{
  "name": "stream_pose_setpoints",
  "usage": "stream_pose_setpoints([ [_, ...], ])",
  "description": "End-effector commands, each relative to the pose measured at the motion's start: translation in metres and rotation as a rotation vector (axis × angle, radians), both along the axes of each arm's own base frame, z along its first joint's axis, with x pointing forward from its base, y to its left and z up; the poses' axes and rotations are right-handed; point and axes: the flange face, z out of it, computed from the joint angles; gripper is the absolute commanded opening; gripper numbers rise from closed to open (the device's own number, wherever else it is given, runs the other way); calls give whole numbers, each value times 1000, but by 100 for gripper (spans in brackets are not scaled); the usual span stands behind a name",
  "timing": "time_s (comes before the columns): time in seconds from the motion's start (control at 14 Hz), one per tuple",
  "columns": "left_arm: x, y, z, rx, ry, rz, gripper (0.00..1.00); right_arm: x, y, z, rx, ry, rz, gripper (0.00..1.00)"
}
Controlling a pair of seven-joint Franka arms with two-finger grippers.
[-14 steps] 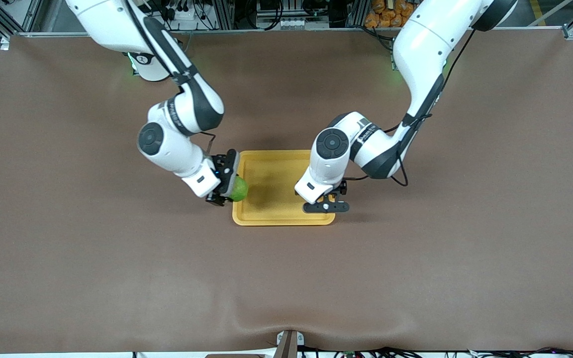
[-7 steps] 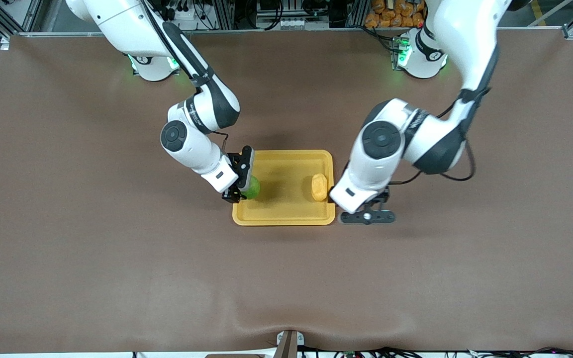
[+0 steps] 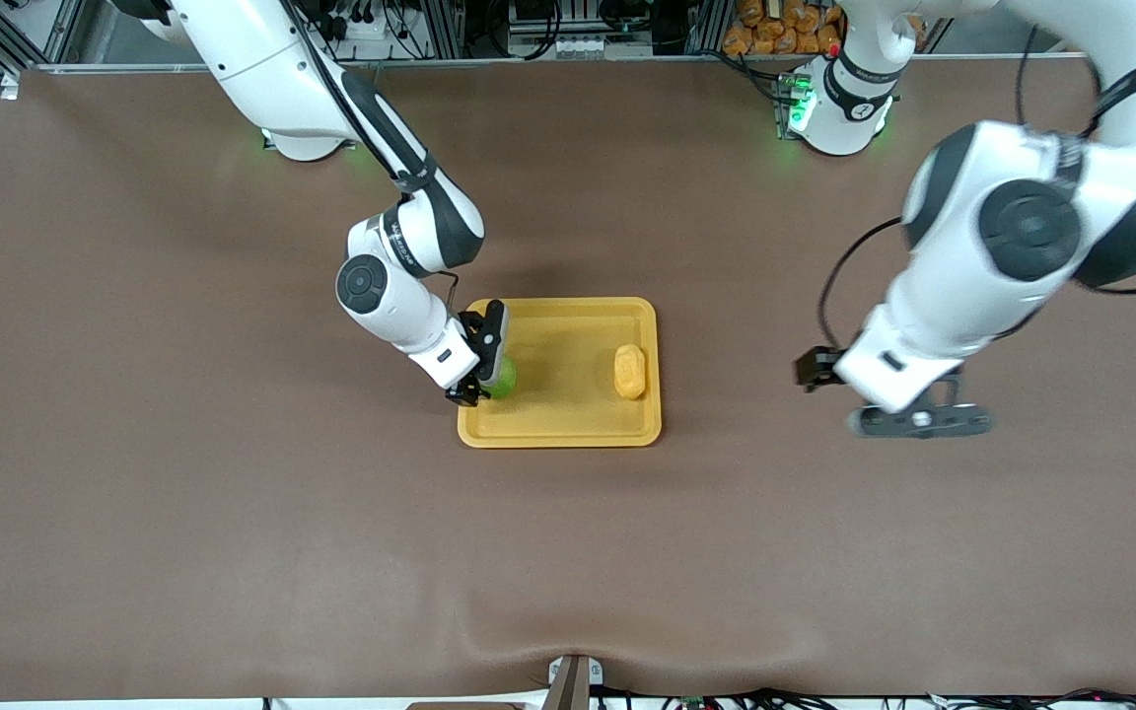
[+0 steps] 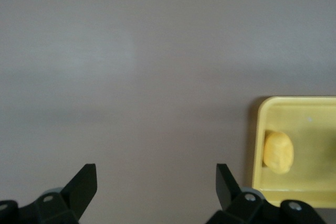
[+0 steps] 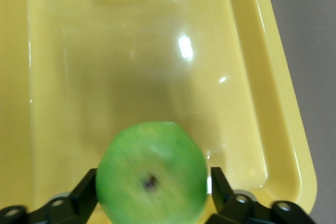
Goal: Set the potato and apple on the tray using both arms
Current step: 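Release the apple onto the tray while the left gripper withdraws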
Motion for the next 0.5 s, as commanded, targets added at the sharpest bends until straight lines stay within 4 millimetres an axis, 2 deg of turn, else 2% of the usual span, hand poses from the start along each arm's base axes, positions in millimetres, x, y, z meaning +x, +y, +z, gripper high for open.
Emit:
stream_pose_setpoints([
  [0.0,-17,35,36,13,20,44,100,-2,4,4,13,-16,8,100],
  [0.14,-23,66,55,22,22,41,100,-3,4,12,16,-15,12,100],
  [0.21,-26,77,61,29,31,12,100,-1,5,26,27,-31,10,100],
  [0.29,-32,90,77,36,12,1,100,-1,7,40,37,-30,6,100],
  [0.43,-43,103,92,45,20,-13,100,4,-5,61,37,33,3,100],
])
